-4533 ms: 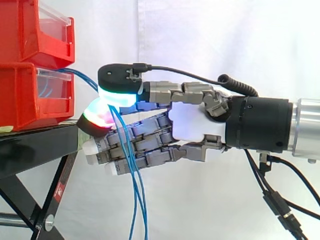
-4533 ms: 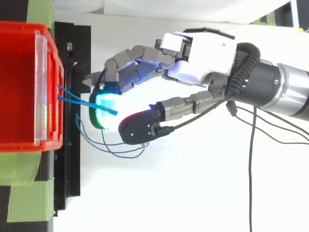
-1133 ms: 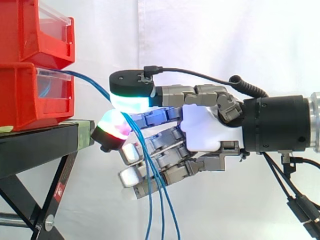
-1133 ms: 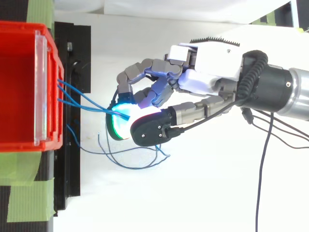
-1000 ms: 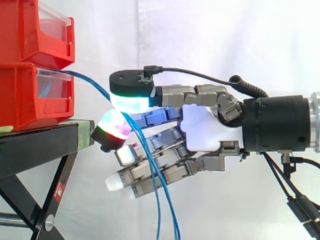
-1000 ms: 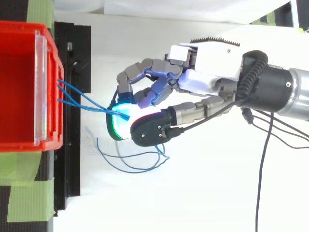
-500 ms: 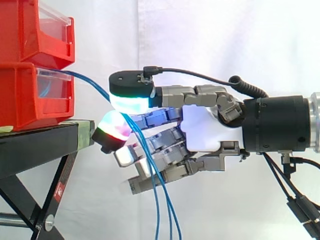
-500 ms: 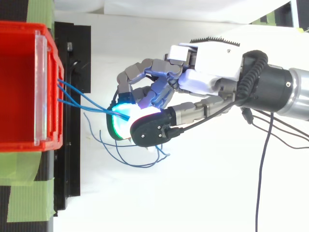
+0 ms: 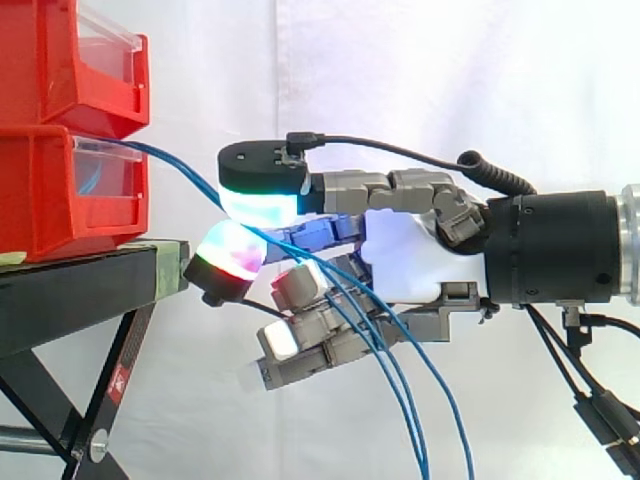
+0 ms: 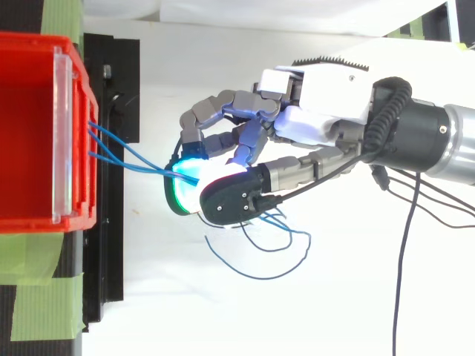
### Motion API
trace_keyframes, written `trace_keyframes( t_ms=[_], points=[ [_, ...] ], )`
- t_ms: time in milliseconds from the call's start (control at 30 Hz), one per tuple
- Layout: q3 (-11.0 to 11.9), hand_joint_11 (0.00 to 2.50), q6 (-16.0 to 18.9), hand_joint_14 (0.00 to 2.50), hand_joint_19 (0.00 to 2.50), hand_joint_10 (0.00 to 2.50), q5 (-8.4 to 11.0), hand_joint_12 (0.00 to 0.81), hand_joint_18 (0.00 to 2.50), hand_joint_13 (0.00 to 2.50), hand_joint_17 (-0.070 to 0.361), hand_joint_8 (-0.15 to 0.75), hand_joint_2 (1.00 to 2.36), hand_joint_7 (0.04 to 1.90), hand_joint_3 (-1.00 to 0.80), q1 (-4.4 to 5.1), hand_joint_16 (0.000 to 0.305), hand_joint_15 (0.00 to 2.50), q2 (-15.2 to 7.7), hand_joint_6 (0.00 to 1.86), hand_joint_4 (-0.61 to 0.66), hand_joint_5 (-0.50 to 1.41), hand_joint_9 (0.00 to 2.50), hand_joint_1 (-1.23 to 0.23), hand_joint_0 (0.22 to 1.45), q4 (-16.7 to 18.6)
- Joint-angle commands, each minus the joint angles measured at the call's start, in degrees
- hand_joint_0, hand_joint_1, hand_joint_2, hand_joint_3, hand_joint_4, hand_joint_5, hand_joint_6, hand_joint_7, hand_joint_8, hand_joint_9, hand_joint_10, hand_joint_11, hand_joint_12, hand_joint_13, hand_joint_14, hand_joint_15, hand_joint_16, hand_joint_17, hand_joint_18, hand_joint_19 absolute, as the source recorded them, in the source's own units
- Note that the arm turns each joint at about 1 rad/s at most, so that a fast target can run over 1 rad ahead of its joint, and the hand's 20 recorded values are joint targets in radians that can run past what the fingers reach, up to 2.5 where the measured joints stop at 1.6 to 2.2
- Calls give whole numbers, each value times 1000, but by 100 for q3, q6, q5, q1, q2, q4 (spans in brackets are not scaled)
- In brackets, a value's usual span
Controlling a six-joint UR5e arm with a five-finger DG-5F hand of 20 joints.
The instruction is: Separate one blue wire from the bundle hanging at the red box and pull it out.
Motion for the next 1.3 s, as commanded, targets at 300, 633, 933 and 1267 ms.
trace_keyframes(
  t_ms=[300,633,933,1267],
  points=[
    [0,1460,0,19,81,1,9,535,508,1064,143,496,1006,1250,140,-1,64,748,2,886,170,-170,1562,-658,580,0],
    [18,1498,0,19,115,280,-8,531,539,1160,145,463,1007,1239,135,-1,64,986,2,887,165,-171,1559,-658,581,-26],
    [18,1524,27,19,150,99,-8,530,559,1183,150,473,1008,1244,135,-1,67,1018,2,888,164,-173,1522,-657,581,-26],
    [18,1304,27,18,144,7,1,492,564,1224,150,467,1008,1234,138,-1,67,974,29,886,177,-171,1241,-660,582,-53]
  ],
)
